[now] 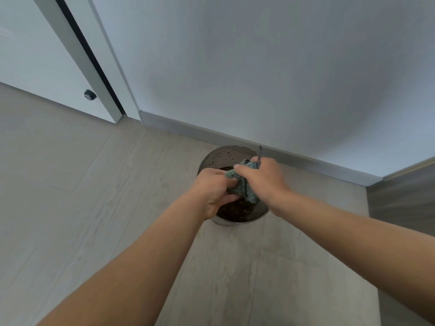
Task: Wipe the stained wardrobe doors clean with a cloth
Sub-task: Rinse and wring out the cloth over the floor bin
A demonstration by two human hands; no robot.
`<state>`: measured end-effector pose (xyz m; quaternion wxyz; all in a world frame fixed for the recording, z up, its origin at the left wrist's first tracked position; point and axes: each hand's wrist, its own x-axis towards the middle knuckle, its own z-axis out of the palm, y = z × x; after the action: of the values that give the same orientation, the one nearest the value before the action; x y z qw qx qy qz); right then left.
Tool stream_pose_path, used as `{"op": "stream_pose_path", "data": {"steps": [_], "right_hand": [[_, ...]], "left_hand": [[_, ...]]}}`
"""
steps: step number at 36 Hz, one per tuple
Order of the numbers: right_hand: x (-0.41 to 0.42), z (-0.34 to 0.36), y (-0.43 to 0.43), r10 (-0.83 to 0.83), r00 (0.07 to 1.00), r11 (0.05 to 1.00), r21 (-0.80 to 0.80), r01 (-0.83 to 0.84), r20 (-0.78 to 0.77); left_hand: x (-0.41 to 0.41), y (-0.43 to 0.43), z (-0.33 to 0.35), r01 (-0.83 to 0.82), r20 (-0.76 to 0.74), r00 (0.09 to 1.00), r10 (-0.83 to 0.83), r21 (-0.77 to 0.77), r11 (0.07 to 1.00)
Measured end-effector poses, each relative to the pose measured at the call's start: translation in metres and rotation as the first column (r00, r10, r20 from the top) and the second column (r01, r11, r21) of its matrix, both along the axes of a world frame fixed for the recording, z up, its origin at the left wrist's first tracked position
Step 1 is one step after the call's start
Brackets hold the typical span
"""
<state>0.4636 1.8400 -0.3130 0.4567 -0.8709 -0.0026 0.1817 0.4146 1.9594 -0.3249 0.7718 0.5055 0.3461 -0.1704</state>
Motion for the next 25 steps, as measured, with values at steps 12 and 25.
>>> {"op": "stream_pose_path", "data": {"steps": [12,25], "right_hand": [[-0.015,-0.039,0.026,-0.098,0.982,0.995,0.011,0.101,-0.162],[0.008,-0.057,0.026,-0.255,0.889,0.962,-0.005,0.274,-0.379]], "left_hand": [[-0.013,-0.012,-0.008,0.138,0.024,0.99,-0.141,0.088,0.986],[-0.014,-0.016,-0.011,0.049,-0.038,0.998,-0.045,0.124,0.991]]}}
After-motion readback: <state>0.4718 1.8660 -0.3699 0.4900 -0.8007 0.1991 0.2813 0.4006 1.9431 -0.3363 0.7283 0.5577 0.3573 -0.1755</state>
